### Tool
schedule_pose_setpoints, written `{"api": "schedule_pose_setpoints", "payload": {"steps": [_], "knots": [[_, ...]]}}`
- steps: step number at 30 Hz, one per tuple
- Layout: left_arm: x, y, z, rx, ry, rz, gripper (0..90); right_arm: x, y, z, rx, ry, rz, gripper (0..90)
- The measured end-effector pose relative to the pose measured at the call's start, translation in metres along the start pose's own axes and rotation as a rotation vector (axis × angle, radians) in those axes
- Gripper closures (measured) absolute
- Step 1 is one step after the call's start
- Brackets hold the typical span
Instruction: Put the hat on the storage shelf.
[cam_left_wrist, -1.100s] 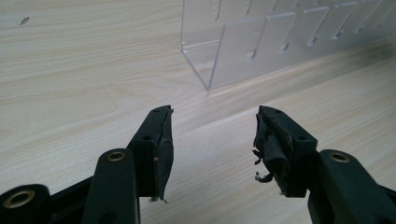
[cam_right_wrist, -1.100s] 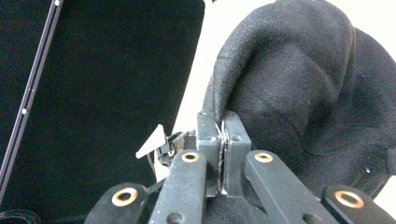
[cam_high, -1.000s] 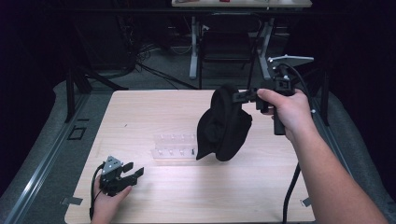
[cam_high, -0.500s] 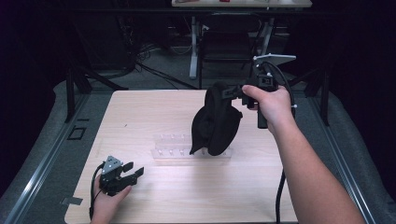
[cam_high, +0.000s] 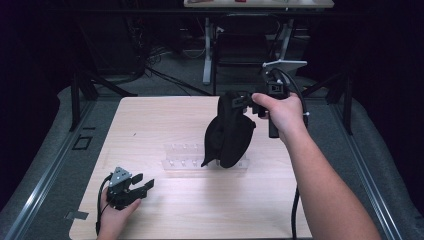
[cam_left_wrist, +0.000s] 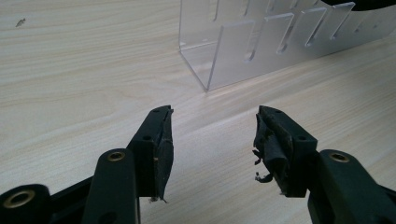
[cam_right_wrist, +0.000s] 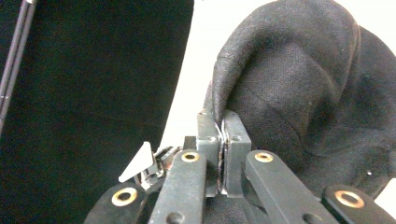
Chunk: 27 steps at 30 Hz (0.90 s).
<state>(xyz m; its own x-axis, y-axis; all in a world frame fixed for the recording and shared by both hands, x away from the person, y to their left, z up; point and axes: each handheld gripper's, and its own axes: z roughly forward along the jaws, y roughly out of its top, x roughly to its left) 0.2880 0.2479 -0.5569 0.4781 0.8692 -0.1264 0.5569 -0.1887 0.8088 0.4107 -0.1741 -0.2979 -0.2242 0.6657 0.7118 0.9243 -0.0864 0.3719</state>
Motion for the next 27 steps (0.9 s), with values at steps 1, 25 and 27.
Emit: {"api": "schedule_pose_setpoints", "payload": {"steps": [1,25,27], "knots": [[0.0,0.0,0.0,-0.001,0.0,0.0,46.7,0.0,0.0,0.001,-0.003,0.004,-0.001,88.3],[-0.065,0.06,0.007,-0.095,-0.165,0.144,54.4,0.014,-0.006,0.028,-0.015,0.122,-0.029,88.1],[-0.074,0.068,0.012,-0.08,-0.192,0.173,56.8,0.015,-0.006,0.031,-0.01,0.128,-0.032,88.1]]}}
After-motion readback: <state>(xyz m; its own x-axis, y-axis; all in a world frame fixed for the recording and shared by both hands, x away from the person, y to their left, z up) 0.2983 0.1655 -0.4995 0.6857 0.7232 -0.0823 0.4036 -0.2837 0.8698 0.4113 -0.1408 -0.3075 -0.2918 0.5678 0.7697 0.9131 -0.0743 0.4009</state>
